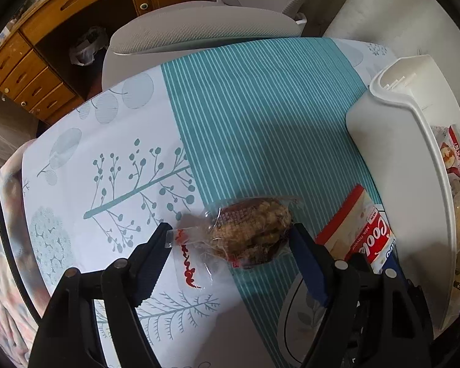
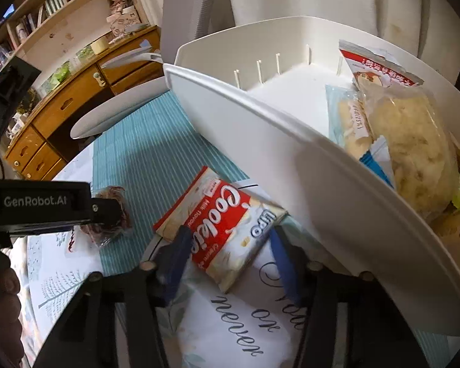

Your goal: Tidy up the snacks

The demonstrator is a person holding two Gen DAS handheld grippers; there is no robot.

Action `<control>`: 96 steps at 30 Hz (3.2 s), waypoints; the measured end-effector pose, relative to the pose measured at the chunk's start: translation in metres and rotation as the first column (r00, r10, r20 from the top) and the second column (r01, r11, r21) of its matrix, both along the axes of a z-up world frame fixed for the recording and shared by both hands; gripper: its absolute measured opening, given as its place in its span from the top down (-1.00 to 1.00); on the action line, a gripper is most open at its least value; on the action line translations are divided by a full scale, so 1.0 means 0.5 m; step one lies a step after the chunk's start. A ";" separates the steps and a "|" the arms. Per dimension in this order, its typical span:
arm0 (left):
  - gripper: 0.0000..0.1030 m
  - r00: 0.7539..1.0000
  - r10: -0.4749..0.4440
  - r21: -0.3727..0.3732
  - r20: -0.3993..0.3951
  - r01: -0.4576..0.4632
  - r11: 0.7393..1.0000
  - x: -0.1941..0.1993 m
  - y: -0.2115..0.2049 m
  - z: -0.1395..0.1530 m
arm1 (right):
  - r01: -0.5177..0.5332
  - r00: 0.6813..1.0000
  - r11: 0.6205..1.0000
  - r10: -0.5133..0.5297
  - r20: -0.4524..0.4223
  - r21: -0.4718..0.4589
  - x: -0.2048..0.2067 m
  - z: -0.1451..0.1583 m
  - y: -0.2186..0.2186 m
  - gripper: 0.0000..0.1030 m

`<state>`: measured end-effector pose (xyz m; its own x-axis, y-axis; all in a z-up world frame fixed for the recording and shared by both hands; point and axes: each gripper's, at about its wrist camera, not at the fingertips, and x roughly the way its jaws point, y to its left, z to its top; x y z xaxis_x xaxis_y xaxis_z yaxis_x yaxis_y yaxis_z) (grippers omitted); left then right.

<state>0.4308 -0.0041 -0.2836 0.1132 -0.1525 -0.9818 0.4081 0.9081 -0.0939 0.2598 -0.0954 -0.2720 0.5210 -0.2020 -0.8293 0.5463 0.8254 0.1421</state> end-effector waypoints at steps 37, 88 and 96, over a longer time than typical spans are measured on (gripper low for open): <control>0.77 0.998 0.055 -0.142 -0.024 -0.058 0.988 -0.087 0.060 0.084 | -0.200 0.979 0.979 0.198 0.057 0.039 -0.081 0.140 0.018 0.93; 0.30 0.982 -0.088 -0.097 0.165 0.105 0.990 0.116 -0.178 0.008 | -0.061 0.990 0.988 0.042 0.135 0.140 -0.089 0.186 -0.217 0.66; 0.34 0.988 -0.054 -0.091 0.147 0.068 0.994 0.098 -0.173 0.027 | -0.024 0.992 0.989 0.005 0.128 0.148 -0.105 0.188 -0.238 0.15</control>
